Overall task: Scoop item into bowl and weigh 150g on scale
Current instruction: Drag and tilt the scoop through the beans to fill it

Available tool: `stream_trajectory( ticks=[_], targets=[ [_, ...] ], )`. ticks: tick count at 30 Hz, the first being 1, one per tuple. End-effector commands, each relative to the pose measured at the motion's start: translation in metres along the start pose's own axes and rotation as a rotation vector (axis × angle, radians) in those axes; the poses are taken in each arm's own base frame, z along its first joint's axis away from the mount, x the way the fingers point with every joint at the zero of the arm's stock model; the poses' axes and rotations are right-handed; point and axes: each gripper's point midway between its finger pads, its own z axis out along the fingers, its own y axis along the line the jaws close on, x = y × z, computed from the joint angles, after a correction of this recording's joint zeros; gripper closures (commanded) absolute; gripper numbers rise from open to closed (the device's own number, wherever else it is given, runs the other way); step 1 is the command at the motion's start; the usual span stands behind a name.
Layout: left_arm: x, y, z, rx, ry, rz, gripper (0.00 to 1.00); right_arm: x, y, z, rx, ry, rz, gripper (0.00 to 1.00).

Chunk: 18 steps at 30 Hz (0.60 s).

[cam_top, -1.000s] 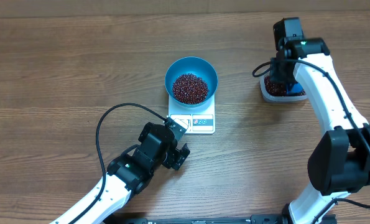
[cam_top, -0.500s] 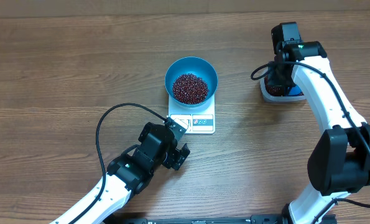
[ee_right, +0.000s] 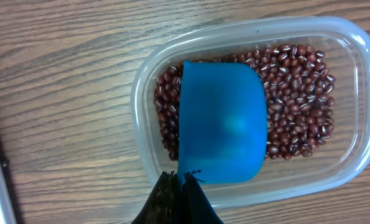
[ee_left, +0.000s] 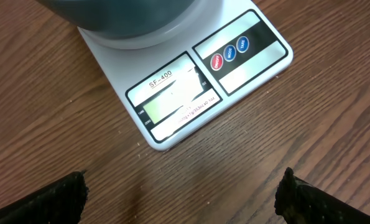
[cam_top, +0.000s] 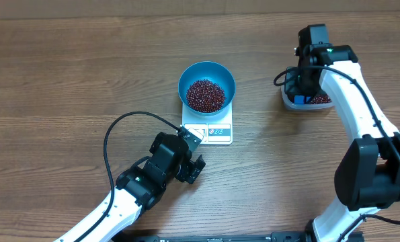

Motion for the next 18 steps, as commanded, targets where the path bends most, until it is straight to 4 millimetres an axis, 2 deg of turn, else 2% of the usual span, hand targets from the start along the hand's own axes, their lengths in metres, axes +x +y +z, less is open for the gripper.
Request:
stream_trajectory(
  ticks=[1, 4, 8, 12, 18],
  targets=[
    [-0.011, 0.004, -0.003, -0.015, -0.025, -0.012, 0.00, -0.010, -0.004, -0.009, -0.086, -0.016, 0.059, 0.96],
    [-0.011, 0.004, -0.003, -0.015, -0.025, -0.012, 0.00, -0.020, -0.018, -0.015, -0.117, -0.033, 0.108, 0.96],
    [-0.011, 0.004, -0.003, -0.015, -0.025, -0.012, 0.00, -0.021, -0.032, -0.018, -0.118, -0.030, 0.138, 0.96],
    [-0.011, 0.004, -0.003, -0.015, -0.025, -0.012, 0.00, -0.022, -0.033, -0.024, -0.123, -0.025, 0.138, 0.96],
    [-0.011, 0.004, -0.003, -0.015, -0.025, -0.012, 0.00, -0.024, -0.021, -0.041, -0.206, -0.019, 0.116, 0.96]
  ],
)
